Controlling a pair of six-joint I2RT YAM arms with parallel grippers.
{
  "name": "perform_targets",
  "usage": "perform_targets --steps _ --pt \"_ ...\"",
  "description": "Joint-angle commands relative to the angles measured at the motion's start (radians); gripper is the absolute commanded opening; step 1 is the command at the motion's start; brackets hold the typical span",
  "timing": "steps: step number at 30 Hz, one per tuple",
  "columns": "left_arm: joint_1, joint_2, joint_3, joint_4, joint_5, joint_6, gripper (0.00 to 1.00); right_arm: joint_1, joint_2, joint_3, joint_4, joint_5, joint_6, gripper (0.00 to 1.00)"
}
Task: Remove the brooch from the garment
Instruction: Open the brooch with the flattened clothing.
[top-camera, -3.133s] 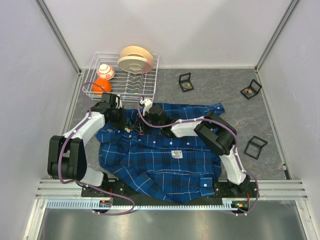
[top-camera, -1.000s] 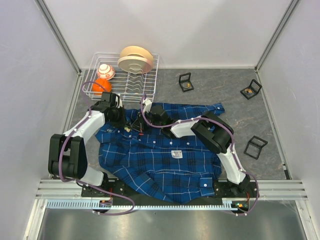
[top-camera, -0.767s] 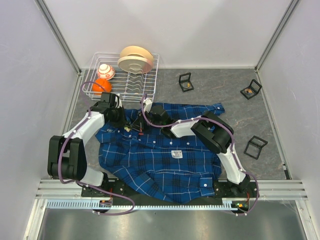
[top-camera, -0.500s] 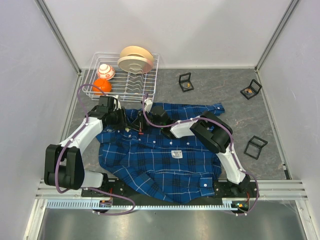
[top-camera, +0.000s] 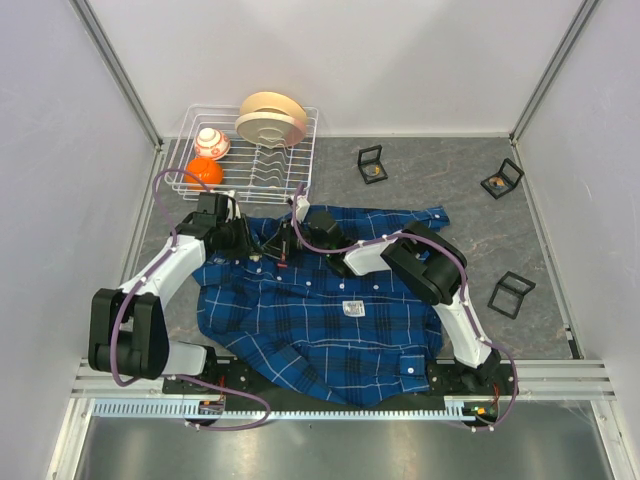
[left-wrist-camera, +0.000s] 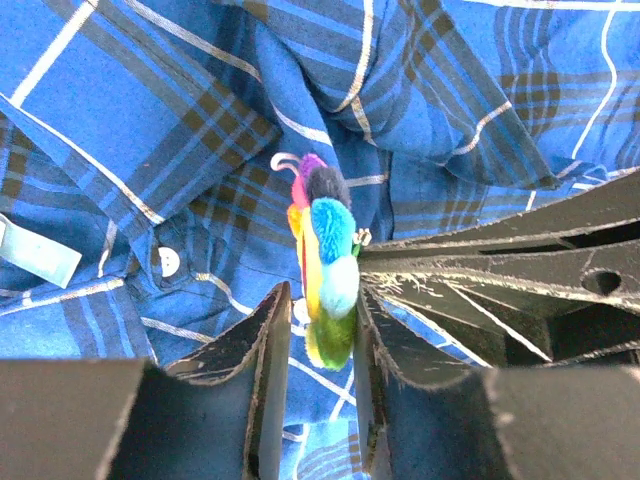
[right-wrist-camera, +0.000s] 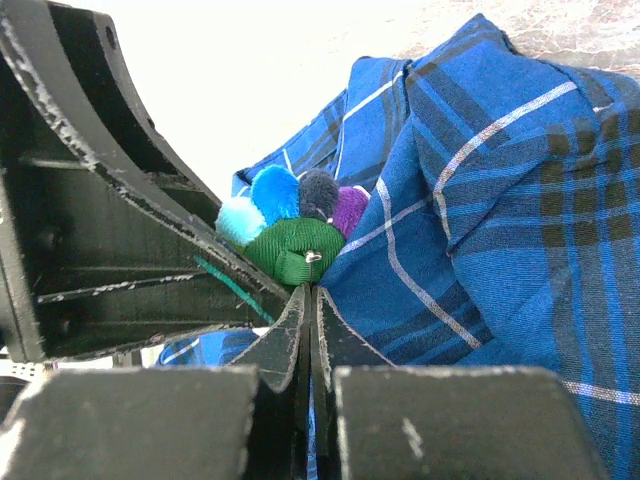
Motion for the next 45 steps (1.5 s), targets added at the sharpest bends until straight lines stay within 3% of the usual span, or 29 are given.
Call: perform_targets --steps 1,9,15,23,30,35,45 --pt "0.008 0.009 -0.003 0.051 -0.038 -0.022 0.33 -0.002 0.000 -0.009 0.091 -0.032 0.024 0.00" --pt "0.013 0.003 -0.026 0.091 -0.067 -0.021 0.02 -0.003 -0.013 -0.002 0.044 -0.036 0.006 0.01" --pt "0.013 -0.006 -0.016 0.060 -0.056 0.012 0.02 0.000 -0.043 0.036 -0.114 0.035 -0.100 0.13" --pt "0.013 -0.003 -0.005 0.053 -0.007 0.019 0.02 0.006 -0.049 0.037 -0.103 0.023 -0.135 0.17" --pt "0.013 0.020 0.007 0.046 0.022 0.019 0.02 0.020 -0.076 0.060 -0.181 0.072 -0.215 0.28" --pt "0.013 0.049 0.041 0.016 0.057 0.021 0.02 0.044 -0.082 0.103 -0.287 0.167 -0.295 0.29" --pt "0.013 0.058 0.044 0.011 0.092 0.021 0.02 0.073 -0.074 0.149 -0.347 0.199 -0.353 0.26"
